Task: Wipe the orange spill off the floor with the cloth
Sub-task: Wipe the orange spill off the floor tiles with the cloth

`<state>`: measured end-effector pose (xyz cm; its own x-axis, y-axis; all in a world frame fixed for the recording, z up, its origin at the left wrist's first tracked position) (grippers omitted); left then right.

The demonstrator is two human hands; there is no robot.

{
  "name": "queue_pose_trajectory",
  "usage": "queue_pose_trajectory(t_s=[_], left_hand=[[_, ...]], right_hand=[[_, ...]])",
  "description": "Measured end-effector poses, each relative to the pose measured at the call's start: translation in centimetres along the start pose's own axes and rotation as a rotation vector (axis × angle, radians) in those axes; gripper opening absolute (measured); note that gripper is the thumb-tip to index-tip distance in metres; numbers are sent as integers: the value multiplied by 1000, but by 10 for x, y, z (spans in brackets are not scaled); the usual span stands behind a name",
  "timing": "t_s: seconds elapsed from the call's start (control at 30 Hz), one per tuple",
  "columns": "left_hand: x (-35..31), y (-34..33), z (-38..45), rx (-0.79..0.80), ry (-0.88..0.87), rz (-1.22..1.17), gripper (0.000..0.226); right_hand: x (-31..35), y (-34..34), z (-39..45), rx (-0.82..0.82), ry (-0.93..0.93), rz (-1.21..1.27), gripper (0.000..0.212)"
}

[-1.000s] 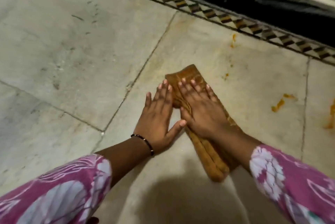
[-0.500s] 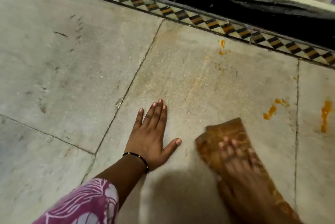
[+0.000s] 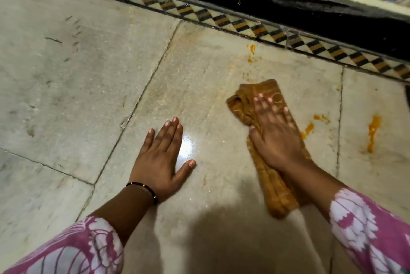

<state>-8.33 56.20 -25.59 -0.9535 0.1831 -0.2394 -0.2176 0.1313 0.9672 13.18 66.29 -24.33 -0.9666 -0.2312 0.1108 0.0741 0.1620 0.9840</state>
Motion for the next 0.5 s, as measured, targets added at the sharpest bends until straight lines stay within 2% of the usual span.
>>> queue_pose_trajectory(t_s=[0.1, 0.17, 0.23, 0.33, 0.4, 0.5], left_hand=[[0, 0, 0, 5, 6, 3, 80], [-1, 1, 0, 4, 3, 3, 81], [-1, 0, 0, 5, 4, 6, 81], [-1, 0, 1, 1, 5, -2, 81], [0, 0, 1, 0, -2, -3, 79], [0, 1, 0, -4, -11, -11, 77]], right_hand=[[-45, 2, -55, 27, -82, -13, 66], [-53, -6, -102, 50, -88, -51, 67], [-31, -20, -141, 100, -29, -67, 67], [33, -36, -168, 142, 211, -71, 63], [68, -36, -160, 130, 342, -21, 63], [86, -32, -116, 115, 386, 23, 66]])
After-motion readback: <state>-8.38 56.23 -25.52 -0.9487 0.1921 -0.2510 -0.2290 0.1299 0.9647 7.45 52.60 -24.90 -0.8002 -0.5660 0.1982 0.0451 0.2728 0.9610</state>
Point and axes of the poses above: each hand's wrist, its own z-axis towards the middle knuckle, its own y-axis out of the back of the hand, x = y × z, the point moved 10 cm from there along z, towards the middle knuckle, and after that the axes turned 6 degrees about -y, right-handed, at the moved point
